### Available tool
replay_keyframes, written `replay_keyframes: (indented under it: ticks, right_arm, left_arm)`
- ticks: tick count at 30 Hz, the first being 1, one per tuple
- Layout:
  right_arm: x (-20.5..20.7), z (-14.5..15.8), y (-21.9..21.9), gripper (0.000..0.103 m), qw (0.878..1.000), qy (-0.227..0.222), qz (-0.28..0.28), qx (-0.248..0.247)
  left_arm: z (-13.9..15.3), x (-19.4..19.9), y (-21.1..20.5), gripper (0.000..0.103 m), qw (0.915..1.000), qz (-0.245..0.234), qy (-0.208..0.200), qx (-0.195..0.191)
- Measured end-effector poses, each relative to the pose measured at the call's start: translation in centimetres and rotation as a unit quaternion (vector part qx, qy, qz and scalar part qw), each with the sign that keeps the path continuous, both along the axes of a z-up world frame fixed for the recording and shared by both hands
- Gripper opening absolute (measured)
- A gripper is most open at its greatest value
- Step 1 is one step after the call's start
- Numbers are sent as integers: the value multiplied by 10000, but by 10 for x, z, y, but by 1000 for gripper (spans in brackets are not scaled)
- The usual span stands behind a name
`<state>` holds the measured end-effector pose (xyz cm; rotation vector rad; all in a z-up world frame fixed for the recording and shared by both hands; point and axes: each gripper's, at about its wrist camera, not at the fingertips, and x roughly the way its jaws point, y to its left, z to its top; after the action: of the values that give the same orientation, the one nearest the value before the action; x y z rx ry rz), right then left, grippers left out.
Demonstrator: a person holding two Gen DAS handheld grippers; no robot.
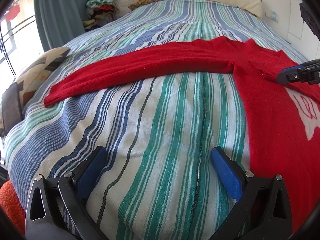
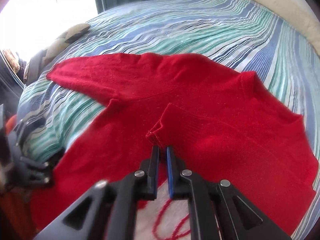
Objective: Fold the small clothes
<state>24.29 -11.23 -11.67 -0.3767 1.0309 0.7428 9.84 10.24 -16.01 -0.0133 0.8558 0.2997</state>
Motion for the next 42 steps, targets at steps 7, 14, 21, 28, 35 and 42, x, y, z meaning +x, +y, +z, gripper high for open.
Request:
replay_keyframes:
  ticks: [7,14,21,28,35,42]
  right_arm:
    - [-11,26,-110,64,9844,348,-1064,1357]
    - [-37,-23,-295,49,9412,413,-3309,538]
    - [-124,16,-338,71,9269,-552,-3645,697]
    - [-165,-31,-381,77,8796,-545,-4667,744]
    - [-181,-38,-372,86,8773,-952,-4658,649]
    - [-180,-40,-369,88,8779,-988,-4647,599]
  left_arm:
    - [0,-2,0,103,10000,2,-26,10]
    - [0,-2,-1,103,10000,20,-32,29]
    - [1,-1,-2,103,10000,40,-13,69]
    - [2,-3,0,103,10000,32,70,1]
    - [4,-1,7,103,9990,7,324,-300]
    - [25,-19,15,102,9937,-221,346,-1041]
